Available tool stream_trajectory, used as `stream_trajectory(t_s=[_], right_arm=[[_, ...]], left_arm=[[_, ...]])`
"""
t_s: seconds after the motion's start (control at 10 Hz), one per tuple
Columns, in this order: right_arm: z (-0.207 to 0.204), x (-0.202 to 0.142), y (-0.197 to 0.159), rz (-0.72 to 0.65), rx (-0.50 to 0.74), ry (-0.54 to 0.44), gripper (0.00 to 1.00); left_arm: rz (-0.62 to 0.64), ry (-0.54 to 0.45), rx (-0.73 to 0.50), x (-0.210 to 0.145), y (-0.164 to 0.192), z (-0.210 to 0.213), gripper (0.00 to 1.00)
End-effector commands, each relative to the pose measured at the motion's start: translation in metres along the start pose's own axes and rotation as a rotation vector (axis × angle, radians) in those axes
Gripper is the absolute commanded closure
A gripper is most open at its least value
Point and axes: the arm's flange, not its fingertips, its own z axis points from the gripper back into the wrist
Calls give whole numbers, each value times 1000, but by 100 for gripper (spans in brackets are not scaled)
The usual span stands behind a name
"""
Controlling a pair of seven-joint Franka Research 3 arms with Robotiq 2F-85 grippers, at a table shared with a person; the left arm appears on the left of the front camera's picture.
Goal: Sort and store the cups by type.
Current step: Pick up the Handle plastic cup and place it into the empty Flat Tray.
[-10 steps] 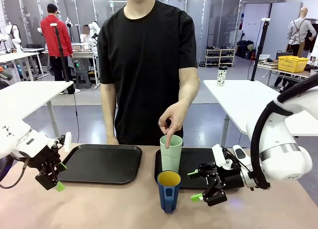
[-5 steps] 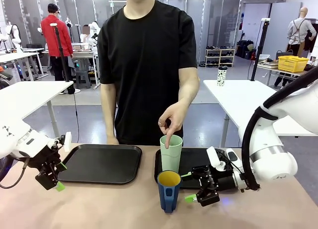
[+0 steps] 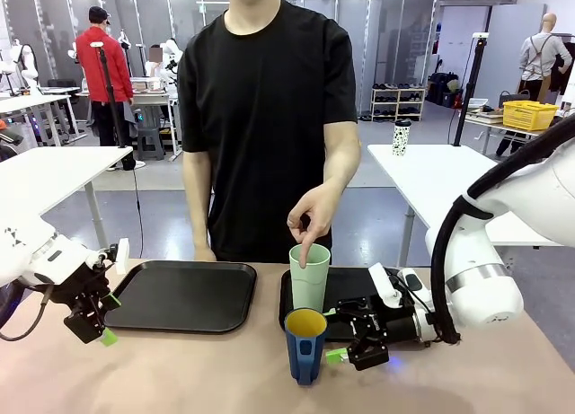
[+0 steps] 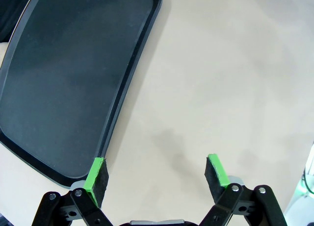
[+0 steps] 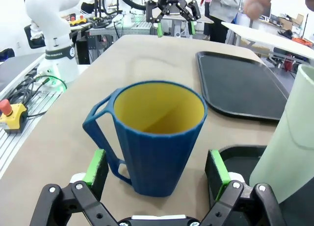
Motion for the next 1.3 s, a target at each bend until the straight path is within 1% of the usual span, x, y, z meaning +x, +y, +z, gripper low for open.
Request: stream_trajectory(t_s=[0.0,0.3,0.6,1.2], right_arm=[[-13,-13,2,45,6,-26,0],[-28,-14,0,44,28,-19,0],[-37,-14,-1,50,52,-36,0],[-57,-16,-6,33,100,-24,0]], left_arm=[[-1,12,16,-2,-4,-1,0],[-1,12,16,-2,-4,-1,0],[-1,12,16,-2,-4,-1,0],[-1,12,16,-2,-4,-1,0]])
